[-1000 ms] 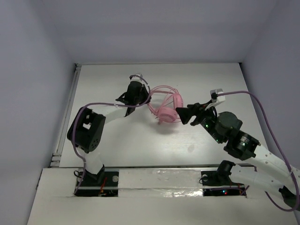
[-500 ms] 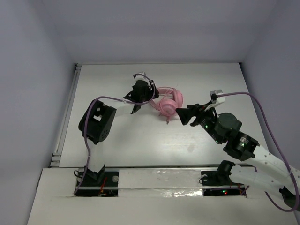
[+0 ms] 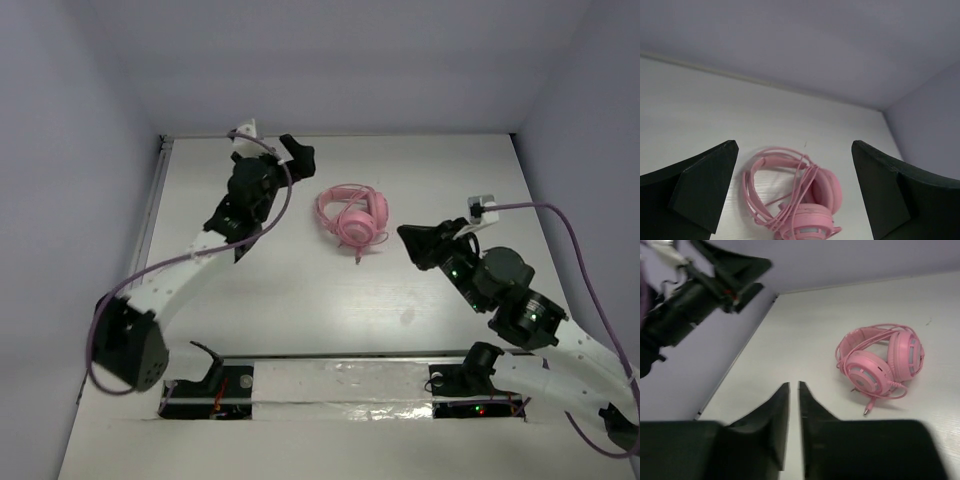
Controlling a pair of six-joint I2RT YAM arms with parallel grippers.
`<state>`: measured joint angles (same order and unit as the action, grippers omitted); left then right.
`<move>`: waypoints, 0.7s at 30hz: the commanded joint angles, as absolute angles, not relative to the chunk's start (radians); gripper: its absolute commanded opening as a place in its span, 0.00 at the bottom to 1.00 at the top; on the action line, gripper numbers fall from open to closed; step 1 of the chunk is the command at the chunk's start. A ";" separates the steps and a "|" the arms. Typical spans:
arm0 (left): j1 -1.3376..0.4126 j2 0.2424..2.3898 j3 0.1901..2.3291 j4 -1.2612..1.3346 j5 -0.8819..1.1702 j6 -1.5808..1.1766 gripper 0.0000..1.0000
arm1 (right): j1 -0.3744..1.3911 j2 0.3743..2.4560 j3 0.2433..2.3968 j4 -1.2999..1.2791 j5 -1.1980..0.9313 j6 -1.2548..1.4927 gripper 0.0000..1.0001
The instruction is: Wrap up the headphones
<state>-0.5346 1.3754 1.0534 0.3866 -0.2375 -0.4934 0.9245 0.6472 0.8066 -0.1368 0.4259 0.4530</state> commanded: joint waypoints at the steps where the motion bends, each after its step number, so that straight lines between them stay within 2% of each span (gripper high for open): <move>1: -0.531 1.148 1.002 0.324 -0.314 -0.450 0.99 | 0.930 0.563 0.845 -0.144 0.500 0.466 0.12; 3: -0.531 1.054 0.963 0.263 -0.327 -0.442 0.99 | 0.930 0.499 0.860 -0.179 0.524 0.465 0.03; 6: -0.531 0.885 0.925 0.140 -0.340 -0.439 0.99 | 0.930 0.404 0.911 -0.241 0.598 0.476 0.02; 9: -0.531 0.749 0.899 0.016 -0.348 -0.448 0.99 | 0.930 0.348 0.956 -0.304 0.650 0.477 0.17; 10: -0.531 0.686 0.891 0.002 -0.344 -0.446 0.99 | 0.930 0.333 0.969 -0.322 0.664 0.483 0.35; 13: -0.531 0.599 0.867 -0.101 -0.373 -0.443 0.99 | 0.930 0.340 1.006 -0.396 0.692 0.509 0.64; 16: -0.531 0.494 0.832 -0.132 -0.365 -0.437 0.99 | 0.930 0.353 0.988 -0.442 0.716 0.555 0.73; 21: -0.531 0.430 0.802 -0.170 -0.353 -0.411 0.99 | 0.930 0.385 0.943 -0.451 0.706 0.607 0.74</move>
<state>-0.5346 0.4362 0.8211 -0.1349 -0.3527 -0.4458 0.9241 0.3538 0.9600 -0.4046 0.6823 0.5583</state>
